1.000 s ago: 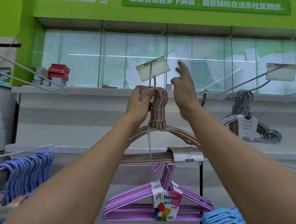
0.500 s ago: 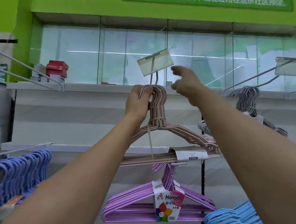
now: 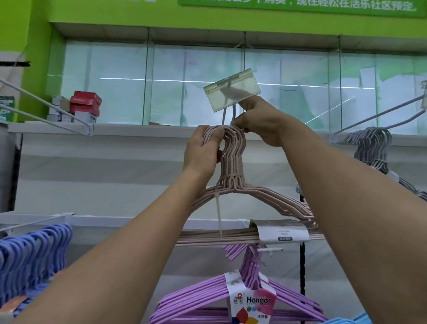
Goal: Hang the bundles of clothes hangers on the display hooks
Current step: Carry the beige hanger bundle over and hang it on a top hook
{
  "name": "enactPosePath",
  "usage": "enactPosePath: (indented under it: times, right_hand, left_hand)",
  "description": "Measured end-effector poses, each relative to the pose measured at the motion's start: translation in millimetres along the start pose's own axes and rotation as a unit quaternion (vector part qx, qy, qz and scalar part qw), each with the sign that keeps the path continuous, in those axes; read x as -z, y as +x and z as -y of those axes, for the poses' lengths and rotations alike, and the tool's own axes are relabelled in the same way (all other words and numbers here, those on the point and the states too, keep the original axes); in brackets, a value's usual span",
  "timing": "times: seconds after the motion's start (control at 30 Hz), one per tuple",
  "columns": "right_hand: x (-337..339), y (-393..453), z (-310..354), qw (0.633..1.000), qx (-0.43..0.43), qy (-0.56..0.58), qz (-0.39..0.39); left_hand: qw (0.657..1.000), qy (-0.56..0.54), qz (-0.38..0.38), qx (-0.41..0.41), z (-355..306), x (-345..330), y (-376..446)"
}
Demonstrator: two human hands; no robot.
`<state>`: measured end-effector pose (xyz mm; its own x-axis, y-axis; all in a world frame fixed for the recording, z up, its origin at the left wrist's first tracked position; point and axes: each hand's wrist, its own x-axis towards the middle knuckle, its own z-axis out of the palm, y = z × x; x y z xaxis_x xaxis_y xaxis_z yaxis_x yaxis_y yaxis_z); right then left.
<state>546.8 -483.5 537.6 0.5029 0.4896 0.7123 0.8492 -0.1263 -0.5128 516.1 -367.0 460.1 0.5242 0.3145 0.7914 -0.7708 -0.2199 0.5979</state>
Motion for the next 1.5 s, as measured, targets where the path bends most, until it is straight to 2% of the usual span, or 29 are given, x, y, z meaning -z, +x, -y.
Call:
enactPosePath:
  times: [0.1, 0.3, 0.43, 0.53, 0.6, 0.67, 0.73, 0.93, 1.0, 1.13, 1.27, 1.37, 1.5]
  right_hand:
    - [0.0, 1.6, 4.0, 1.0, 0.025, -0.002, 0.004]
    - [1.6, 4.7, 8.7, 0.991, 0.046, -0.114, -0.048]
    - [-1.6, 3.1, 8.2, 0.976, 0.059, -0.206, -0.047]
    - [2.8, 0.5, 9.4, 0.976, 0.038, -0.212, -0.032]
    - [1.1, -3.3, 6.8, 0.985, 0.025, -0.16, -0.051]
    - [-7.1, -9.7, -2.1, 0.991, 0.026, -0.055, -0.12]
    - [-18.5, -25.3, -16.9, 0.98, 0.029, 0.038, -0.192]
    - [-38.2, -56.7, -36.5, 0.98, 0.016, 0.177, -0.091]
    - [-37.2, -57.1, -29.2, 0.978, 0.029, 0.19, -0.083]
    - [-36.0, -58.9, -16.9, 0.972, 0.074, 0.19, -0.12]
    - [-34.6, -62.3, -13.8, 0.97, 0.079, 0.186, -0.133]
    - [-32.0, -62.2, -13.4, 0.968, 0.081, 0.181, -0.153]
    - [-25.8, -58.9, -2.6, 0.962, 0.099, 0.183, -0.18]
  left_hand:
    - [1.0, 0.017, 0.002, -0.009, 1.3, -0.2, 2.5]
    - [1.0, 0.024, -0.004, -0.01, 4.4, 0.1, 4.1]
    - [1.0, 0.022, -0.016, -0.009, 6.2, 0.9, 4.1]
    - [0.999, 0.029, -0.009, -0.024, 2.3, -1.3, 5.1]
    - [0.999, 0.034, -0.008, -0.026, 0.6, -4.4, 5.2]
    - [0.999, 0.033, -0.01, -0.025, -0.8, -5.7, 4.9]
    - [0.999, 0.031, -0.008, -0.027, -2.3, -6.3, 3.3]
    - [0.999, 0.027, -0.007, -0.034, -13.6, -6.8, -0.8]
    - [0.999, 0.02, 0.0, -0.05, -18.2, -5.1, -1.4]
    - [0.996, -0.015, 0.048, -0.072, -33.8, 1.0, -5.9]
    - [0.992, -0.019, 0.122, -0.033, -39.0, 13.6, -6.5]
    - [0.992, 0.045, 0.109, -0.031, -36.8, 12.2, -6.3]
    - [0.991, 0.055, 0.115, -0.035, -45.5, 5.9, -2.8]
